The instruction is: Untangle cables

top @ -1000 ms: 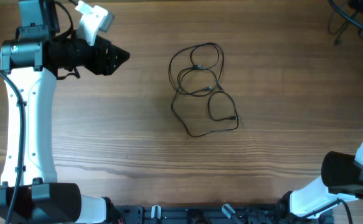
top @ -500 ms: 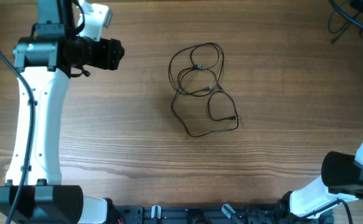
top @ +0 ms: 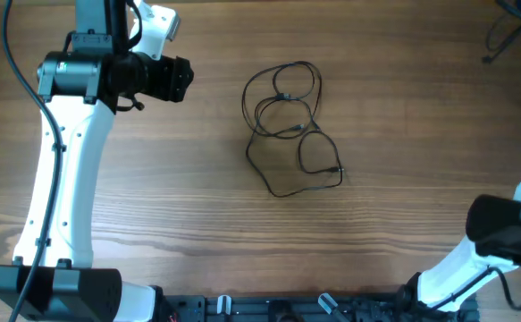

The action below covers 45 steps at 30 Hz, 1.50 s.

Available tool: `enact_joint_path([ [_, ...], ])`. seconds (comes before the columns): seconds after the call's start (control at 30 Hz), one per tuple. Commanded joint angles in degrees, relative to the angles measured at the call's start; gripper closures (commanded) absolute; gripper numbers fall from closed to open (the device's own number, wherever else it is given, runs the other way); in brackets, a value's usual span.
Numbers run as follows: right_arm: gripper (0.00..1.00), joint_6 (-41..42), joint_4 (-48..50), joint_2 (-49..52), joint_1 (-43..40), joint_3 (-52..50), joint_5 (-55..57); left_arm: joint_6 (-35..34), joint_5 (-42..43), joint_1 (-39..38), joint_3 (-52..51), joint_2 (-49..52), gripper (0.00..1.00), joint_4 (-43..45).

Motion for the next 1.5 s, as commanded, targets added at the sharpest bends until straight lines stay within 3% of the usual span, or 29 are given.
enact_joint_path([
  [0.0, 0.96, 0.42, 1.42, 2.97, -3.3, 1.07, 1.73, -0.76, -0.31, -0.85, 0.7, -1.09, 0.27, -0.46],
  [0.3, 0.96, 0.72, 9.05, 8.85, -8.79, 1.07, 1.79, -1.88, -0.04, -1.97, 0.7, -1.09, 0.27, -0.74],
  [0.9, 0.95, -5.46, 27.45, 26.53, -10.25, 1.07, 2.93, -2.27, 5.95, -1.9, 0.7, -1.09, 0.3, -2.6],
  [1.47, 0.95, -5.7, 24.17, 34.71, -16.61, 1.07, 3.23, -4.68, 7.5, -1.9, 0.7, -1.73, 0.29, -3.96],
])
